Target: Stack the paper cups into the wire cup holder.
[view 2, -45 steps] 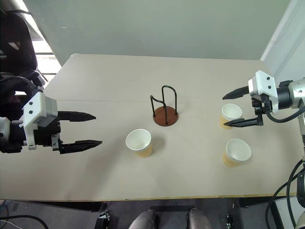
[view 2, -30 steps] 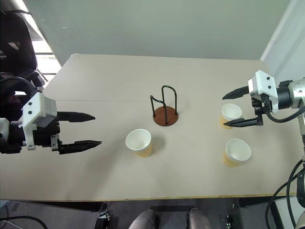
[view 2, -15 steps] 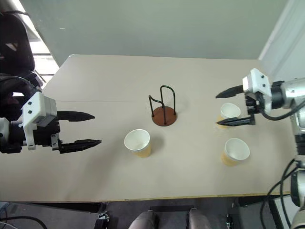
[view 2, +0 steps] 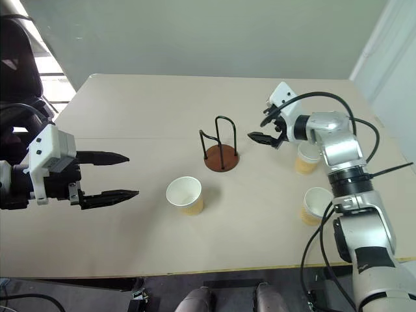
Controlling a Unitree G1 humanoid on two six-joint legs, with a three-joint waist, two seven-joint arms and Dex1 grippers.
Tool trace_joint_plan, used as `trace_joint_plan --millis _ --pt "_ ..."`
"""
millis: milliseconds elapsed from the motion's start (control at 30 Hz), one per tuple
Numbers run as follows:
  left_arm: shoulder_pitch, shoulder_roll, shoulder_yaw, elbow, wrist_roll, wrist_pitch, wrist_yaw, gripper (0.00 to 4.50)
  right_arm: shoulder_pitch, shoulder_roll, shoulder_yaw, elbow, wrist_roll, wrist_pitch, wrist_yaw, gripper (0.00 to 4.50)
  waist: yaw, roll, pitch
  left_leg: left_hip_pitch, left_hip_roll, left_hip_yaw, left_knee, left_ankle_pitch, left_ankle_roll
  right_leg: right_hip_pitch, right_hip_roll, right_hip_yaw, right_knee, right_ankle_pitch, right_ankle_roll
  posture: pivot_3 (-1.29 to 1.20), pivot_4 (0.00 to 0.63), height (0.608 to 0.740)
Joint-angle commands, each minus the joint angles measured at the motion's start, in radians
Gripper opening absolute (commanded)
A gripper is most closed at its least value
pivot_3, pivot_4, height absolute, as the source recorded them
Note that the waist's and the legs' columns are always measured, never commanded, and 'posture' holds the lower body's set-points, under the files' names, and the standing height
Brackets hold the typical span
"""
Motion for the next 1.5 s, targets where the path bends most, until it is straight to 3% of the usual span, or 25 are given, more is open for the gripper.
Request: trace_joint_plan --millis 33,167,967,1067,1400,1500 --pt "0.009 0.005 0.052 -0.03 -0.011 0.008 0.007 4.48 -0.024 0.033 0.001 0.006 -0.003 0.004 -0.017 4.5 0.0 0.0 0.0 0.0 0.0 0.0 -0.001 0.0 -0.001 0.0 0.0 0.0 0.0 0.0 0.0 0.0 0.15 0.74" --pt "0.024 0.003 0.067 -0.042 -0.015 0.016 0.011 4.48 -0.028 0.062 0.006 0.023 -0.013 0.009 -0.021 4.5 0.0 0.0 0.0 -0.007 0.0 0.0 -0.003 0.007 -0.012 -0.008 0.0 0.0 0.0 0.0 0.0 0.0 0.15 0.74" --pt "0.124 -0.014 0.187 -0.139 -0.037 0.083 0.038 4.48 -0.119 0.228 -0.012 0.291 -0.05 -0.141 -0.14 4.5 -0.001 0.0 0.0 -0.008 0.001 0.0 -0.004 0.007 -0.013 -0.01 0.0 -0.002 0.001 0.0 -0.001 0.0 0.15 0.74" --pt "0.127 -0.012 0.191 -0.139 -0.038 0.084 0.036 4.5 -0.136 0.241 -0.016 0.317 -0.047 -0.153 -0.151 3.93 -0.001 0.0 0.0 -0.008 0.001 0.0 -0.004 0.007 -0.013 -0.01 0.0 -0.002 0.001 0.0 -0.001 0.0 0.15 0.74" --pt "0.116 -0.006 0.179 -0.126 -0.036 0.08 0.037 4.5 -0.152 0.23 -0.014 0.338 -0.055 -0.169 -0.145 0.24 -0.001 0.0 0.0 -0.008 0.001 0.0 -0.004 0.008 -0.015 -0.01 0.0 -0.002 0.001 0.0 -0.001 0.0 0.15 0.74" --pt "0.116 -0.005 0.179 -0.125 -0.036 0.078 0.036 4.5 -0.14 0.204 -0.006 0.304 -0.064 -0.14 -0.129 0.05 0.003 -0.001 -0.001 -0.008 0.001 0.0 -0.004 0.008 -0.015 -0.01 0.0 -0.003 0.001 0.0 -0.001 0.0 0.15 0.74"
